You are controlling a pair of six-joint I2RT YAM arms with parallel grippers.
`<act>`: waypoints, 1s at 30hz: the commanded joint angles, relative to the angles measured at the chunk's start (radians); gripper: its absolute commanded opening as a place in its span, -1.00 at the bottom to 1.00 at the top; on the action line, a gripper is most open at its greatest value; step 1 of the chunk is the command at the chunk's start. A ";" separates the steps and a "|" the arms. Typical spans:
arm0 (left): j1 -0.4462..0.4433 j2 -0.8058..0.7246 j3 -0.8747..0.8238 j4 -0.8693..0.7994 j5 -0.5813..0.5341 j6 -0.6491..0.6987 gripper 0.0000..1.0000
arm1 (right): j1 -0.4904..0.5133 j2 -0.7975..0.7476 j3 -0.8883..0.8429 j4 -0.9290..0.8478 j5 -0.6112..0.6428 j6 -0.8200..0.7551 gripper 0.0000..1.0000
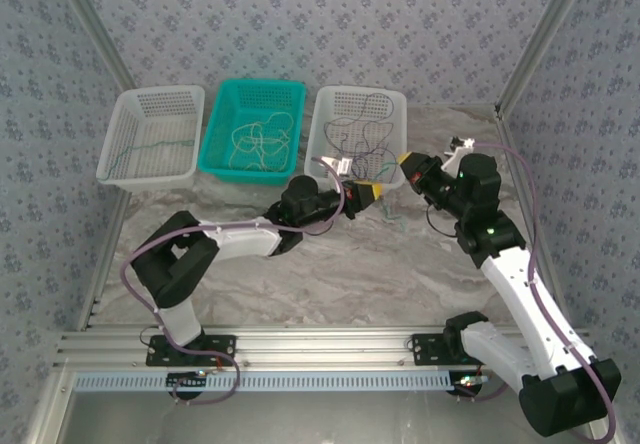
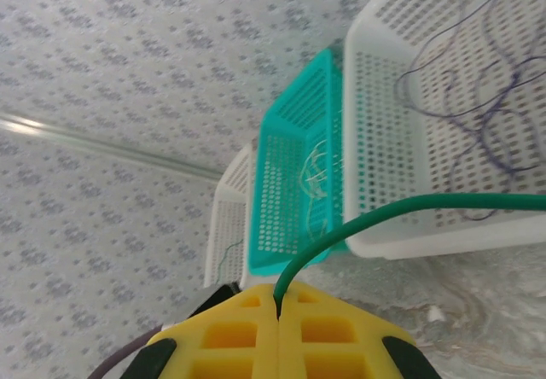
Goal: Untangle the cables
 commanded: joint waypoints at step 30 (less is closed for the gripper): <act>0.952 -0.510 0.226 -0.998 -0.192 0.380 -1.00 | 0.029 -0.124 -0.056 -0.106 0.050 -0.284 0.56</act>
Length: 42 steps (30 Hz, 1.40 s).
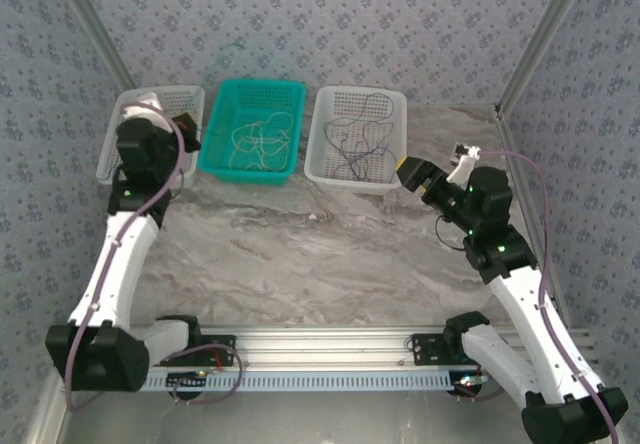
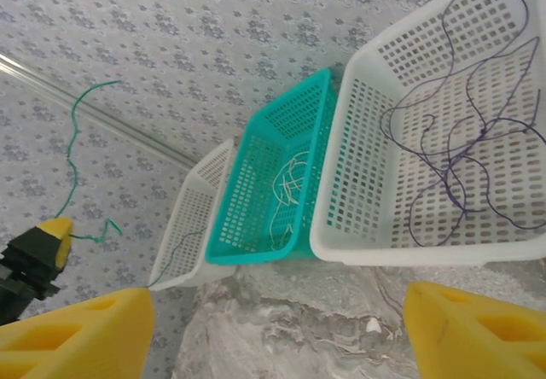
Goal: Untangle the cables
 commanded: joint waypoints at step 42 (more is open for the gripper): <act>-0.520 -0.350 -0.477 -0.047 -0.390 0.018 0.63 | -0.106 0.008 -0.102 -0.087 0.325 -0.455 0.66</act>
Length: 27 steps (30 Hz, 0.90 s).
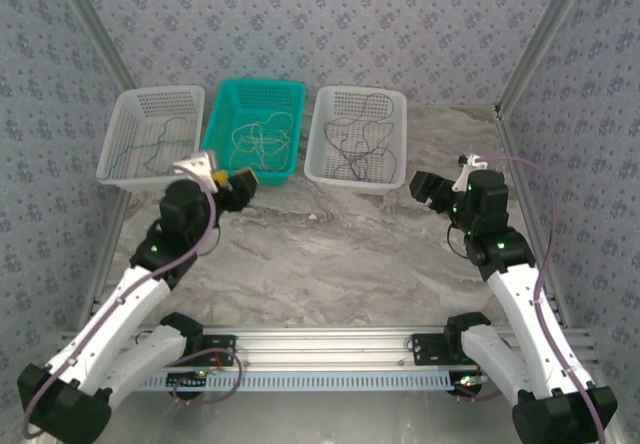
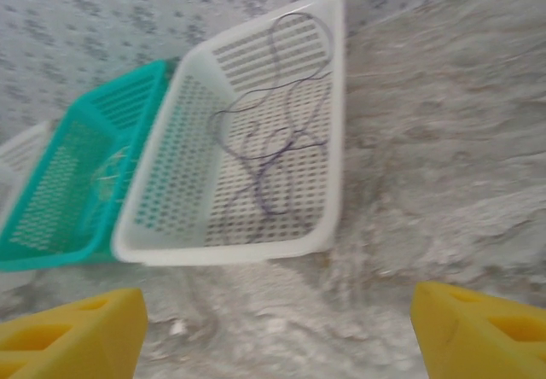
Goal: Untangle the cables
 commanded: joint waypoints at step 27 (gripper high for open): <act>0.502 0.749 -0.356 1.081 0.030 0.440 0.99 | -0.200 0.701 -0.431 1.176 0.199 -0.438 1.00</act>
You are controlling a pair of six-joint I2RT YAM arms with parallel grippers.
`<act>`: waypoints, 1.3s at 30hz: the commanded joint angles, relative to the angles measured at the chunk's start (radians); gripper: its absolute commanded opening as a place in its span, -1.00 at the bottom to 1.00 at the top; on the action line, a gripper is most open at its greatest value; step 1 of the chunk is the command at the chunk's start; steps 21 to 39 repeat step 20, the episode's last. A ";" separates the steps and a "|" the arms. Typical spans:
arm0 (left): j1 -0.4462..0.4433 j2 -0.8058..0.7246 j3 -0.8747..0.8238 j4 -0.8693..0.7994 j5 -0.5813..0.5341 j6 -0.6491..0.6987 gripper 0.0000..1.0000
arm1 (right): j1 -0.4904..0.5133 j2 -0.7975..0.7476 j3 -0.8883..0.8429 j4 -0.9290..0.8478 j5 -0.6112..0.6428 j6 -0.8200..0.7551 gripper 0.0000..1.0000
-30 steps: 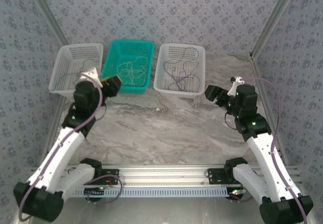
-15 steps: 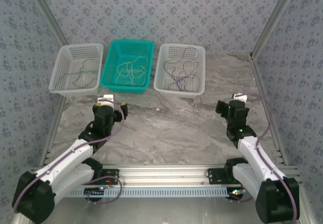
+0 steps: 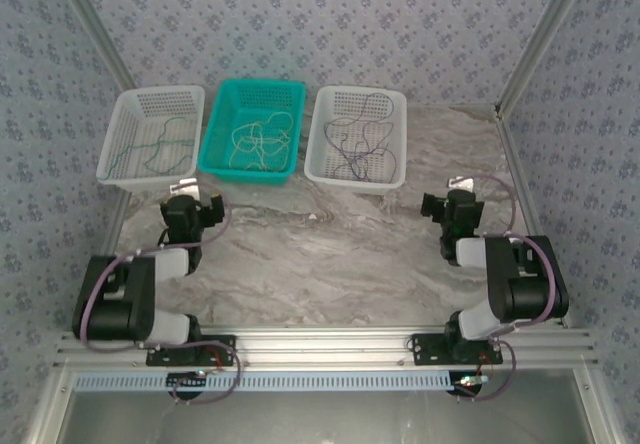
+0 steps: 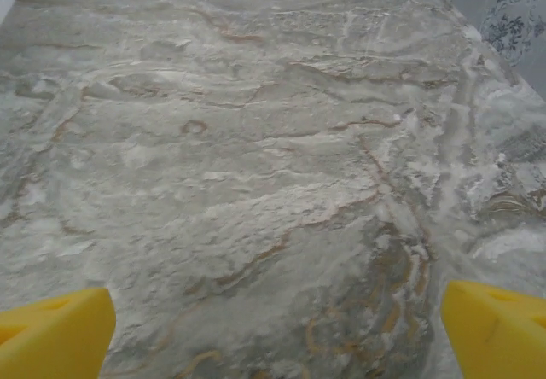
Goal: Untangle the cables
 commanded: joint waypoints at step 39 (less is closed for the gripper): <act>0.040 0.094 0.063 0.085 0.146 0.033 0.99 | -0.017 0.011 -0.004 0.117 -0.143 -0.078 1.00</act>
